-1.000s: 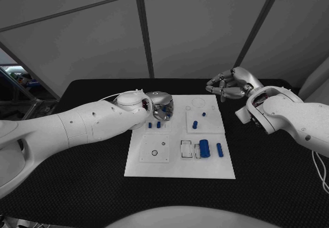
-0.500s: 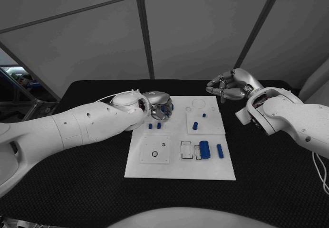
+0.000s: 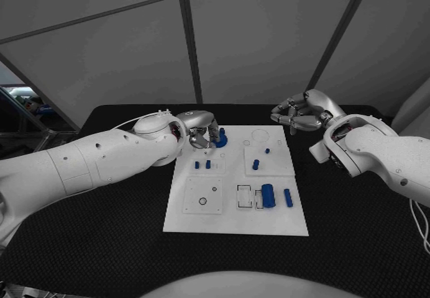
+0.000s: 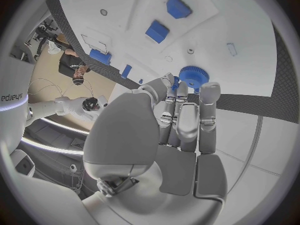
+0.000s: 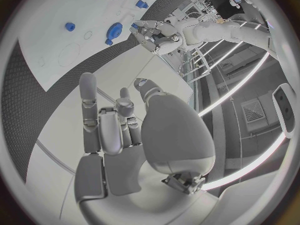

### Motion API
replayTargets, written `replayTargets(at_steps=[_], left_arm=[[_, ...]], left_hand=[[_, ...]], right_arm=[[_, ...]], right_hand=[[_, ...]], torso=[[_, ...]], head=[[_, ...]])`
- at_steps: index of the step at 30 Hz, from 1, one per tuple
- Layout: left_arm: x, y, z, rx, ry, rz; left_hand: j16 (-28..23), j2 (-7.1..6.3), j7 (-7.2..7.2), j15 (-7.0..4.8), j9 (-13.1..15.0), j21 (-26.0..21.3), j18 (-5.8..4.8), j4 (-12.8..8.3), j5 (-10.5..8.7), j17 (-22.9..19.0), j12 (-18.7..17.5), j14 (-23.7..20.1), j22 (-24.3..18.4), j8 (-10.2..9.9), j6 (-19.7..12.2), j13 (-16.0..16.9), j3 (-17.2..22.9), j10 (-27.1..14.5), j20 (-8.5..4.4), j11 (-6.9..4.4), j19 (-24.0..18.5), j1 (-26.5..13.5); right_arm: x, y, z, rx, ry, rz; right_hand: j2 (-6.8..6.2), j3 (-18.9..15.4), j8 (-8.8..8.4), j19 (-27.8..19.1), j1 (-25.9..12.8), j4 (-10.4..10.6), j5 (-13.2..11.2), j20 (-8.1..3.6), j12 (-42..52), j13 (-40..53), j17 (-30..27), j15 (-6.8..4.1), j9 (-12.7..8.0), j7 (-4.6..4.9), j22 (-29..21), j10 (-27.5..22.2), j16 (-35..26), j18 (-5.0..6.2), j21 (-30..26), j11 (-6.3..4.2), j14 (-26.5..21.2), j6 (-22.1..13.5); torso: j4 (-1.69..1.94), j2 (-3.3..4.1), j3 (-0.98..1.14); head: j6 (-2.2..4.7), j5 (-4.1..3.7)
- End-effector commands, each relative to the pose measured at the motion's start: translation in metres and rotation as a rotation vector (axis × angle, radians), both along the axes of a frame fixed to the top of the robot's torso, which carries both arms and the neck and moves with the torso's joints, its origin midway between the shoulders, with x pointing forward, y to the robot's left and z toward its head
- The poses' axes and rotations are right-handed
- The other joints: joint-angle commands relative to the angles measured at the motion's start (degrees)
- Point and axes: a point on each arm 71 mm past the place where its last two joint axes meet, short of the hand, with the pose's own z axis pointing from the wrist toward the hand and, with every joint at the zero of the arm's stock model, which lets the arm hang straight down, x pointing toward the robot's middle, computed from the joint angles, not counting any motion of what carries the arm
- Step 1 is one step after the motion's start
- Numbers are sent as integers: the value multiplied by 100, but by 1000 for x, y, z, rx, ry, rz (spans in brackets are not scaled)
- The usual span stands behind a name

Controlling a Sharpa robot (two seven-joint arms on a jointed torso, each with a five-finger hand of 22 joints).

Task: Assemble the parts on the task board

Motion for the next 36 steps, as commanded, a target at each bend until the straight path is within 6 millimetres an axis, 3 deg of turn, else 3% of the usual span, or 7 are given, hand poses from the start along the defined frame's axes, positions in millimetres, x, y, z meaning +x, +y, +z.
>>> replayTargets(at_steps=[1, 12, 16, 31, 36], left_arm=[[-1, 7, 2, -36, 17, 17], [-11, 28, -10, -38, 67, 49], [-14, 30, -17, -38, 80, 53], [-13, 31, -24, -34, 95, 62], [-11, 31, -25, -36, 88, 71]], left_hand=[[4, -26, -2, -8, 5, 43, -277, -1, -19, 3, -26, 33, 12, -36, 53, 7, 41, 41, 6, 5, 45, -46], [8, -42, -4, -7, 5, 37, -276, -3, -23, -3, -57, 38, 17, -52, 67, 7, 40, 58, 8, 6, 40, -80], [8, -42, -4, -7, 5, 37, -276, -3, -23, -3, -57, 38, 17, -52, 67, 7, 40, 58, 8, 6, 40, -80], [-56, -47, -8, -6, 5, 29, -273, 0, -25, -183, -92, -20, 22, -70, 78, 7, 41, 73, 9, 4, 33, -116], [-60, -41, -9, -7, 4, 32, -273, -4, -23, -187, -101, -23, 27, -77, 79, 7, 47, 77, 8, 3, 34, -114]], right_arm=[[0, -1, 1, 0, -9, -1], [0, -2, 1, -1, -8, -4], [0, -2, 1, -1, -8, -4], [0, -2, 1, -2, -8, -4], [0, -2, 1, -2, -9, -4]], right_hand=[[0, 47, 26, 12, 52, 3, 37, -12, 13, 5, 7, -41, 6, -8, 2, -10, -23, 105, -25, -12, 99, -28], [0, 50, 28, 12, 54, 3, 39, -12, 14, 5, 9, -41, 6, -9, 0, -9, -23, 106, -27, -13, 100, -28], [0, 50, 28, 12, 54, 3, 39, -12, 14, 5, 9, -41, 6, -9, 0, -9, -23, 106, -27, -13, 100, -28], [0, 50, 28, 12, 54, 3, 39, -12, 14, 5, 9, -41, 6, -9, 0, -9, -23, 106, -27, -13, 100, -28], [0, 50, 28, 12, 54, 3, 39, -12, 14, 5, 9, -41, 6, -9, 0, -9, -23, 106, -27, -13, 100, -28]], torso=[[-6, -3, 5], [-5, 0, 1], [-7, 0, -5], [-11, 1, 5], [-13, 4, -2]], head=[[-9, 11], [-11, 23], [-12, 17], [-18, 29], [-17, 19]])
